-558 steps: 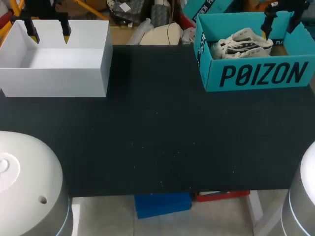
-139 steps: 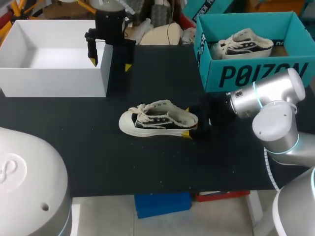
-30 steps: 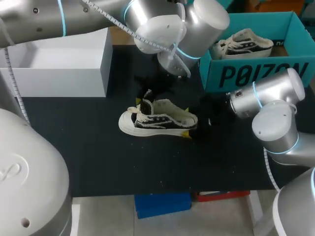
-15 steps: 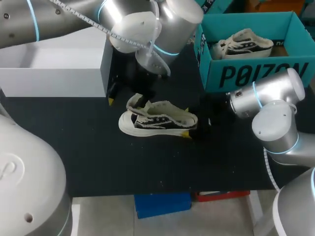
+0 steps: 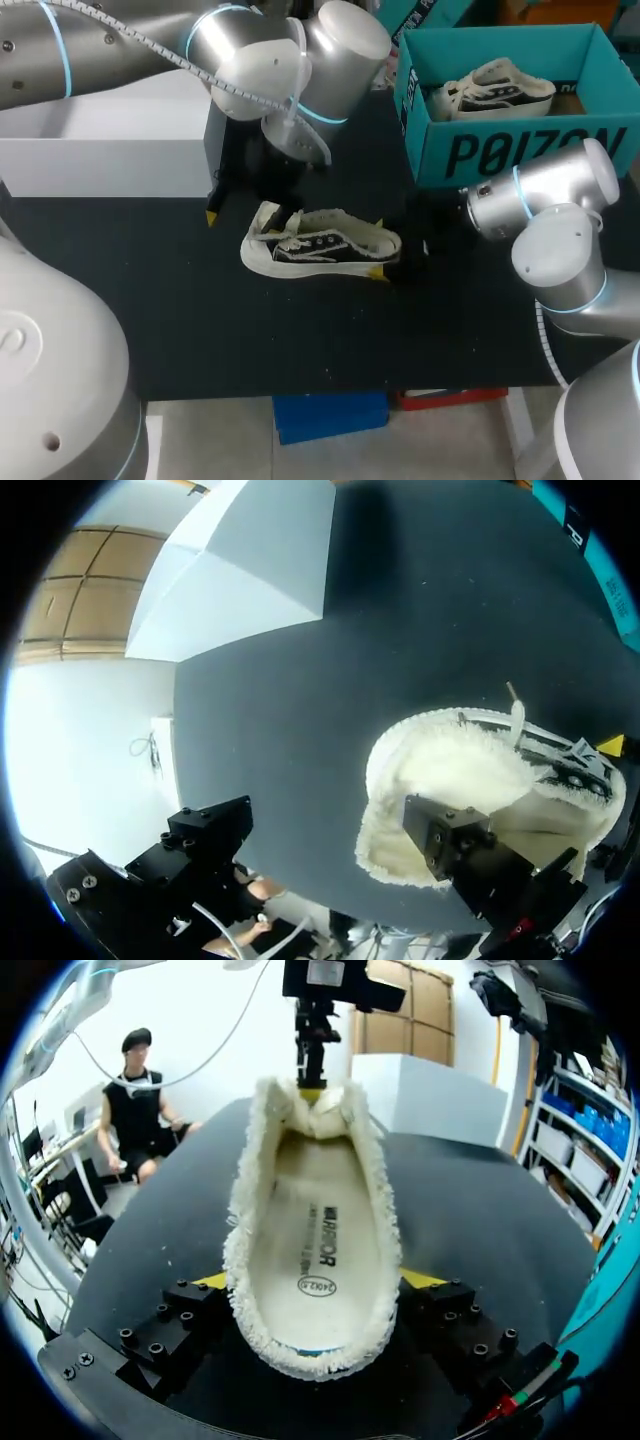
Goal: Take the shoe out of the shoebox, open the shoe tongue, remove and reinsert the insole, then place the shoe into the shoebox
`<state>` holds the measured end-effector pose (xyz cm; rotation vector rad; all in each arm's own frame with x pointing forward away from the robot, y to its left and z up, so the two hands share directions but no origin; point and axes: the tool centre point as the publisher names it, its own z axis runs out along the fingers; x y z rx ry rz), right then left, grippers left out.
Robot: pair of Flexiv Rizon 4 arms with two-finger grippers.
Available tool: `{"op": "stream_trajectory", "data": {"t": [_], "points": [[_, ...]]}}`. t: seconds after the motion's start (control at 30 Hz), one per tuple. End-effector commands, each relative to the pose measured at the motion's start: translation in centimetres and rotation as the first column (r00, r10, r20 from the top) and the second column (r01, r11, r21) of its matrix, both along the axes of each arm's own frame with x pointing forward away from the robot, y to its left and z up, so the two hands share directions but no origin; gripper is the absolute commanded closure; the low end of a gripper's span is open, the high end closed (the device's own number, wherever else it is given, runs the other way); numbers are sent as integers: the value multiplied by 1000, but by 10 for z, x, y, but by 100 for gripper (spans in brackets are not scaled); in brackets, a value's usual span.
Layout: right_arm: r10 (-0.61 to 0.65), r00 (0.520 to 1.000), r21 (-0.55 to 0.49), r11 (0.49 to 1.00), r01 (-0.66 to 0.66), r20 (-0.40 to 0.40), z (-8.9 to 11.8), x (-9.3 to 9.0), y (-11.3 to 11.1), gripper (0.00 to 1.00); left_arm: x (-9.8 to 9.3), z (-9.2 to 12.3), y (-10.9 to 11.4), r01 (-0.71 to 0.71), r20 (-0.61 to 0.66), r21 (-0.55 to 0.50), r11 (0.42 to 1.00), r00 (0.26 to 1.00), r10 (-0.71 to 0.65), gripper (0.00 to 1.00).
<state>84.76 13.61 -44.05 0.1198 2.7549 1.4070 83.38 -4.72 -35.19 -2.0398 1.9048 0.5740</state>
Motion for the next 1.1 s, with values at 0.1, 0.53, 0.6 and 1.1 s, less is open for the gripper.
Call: {"op": "stream_trajectory", "data": {"t": [0.1,0.53,0.6,1.1], "points": [[-2,1000,-1,1000,2,-1,-3,0,1,100,2,-3,0,28,-2,-24,999,1000,-28,0],[-2,1000,-1,1000,2,-1,-3,0,1,100,2,95,-45,560,157,-546,623,799,-580,67],[-2,1000,-1,1000,2,-1,-3,0,1,100,2,103,-60,653,136,-616,441,639,-757,100],[-2,1000,-1,1000,2,-1,-3,0,1,100,-12,89,-112,707,43,-688,-164,-186,-982,100]]}}
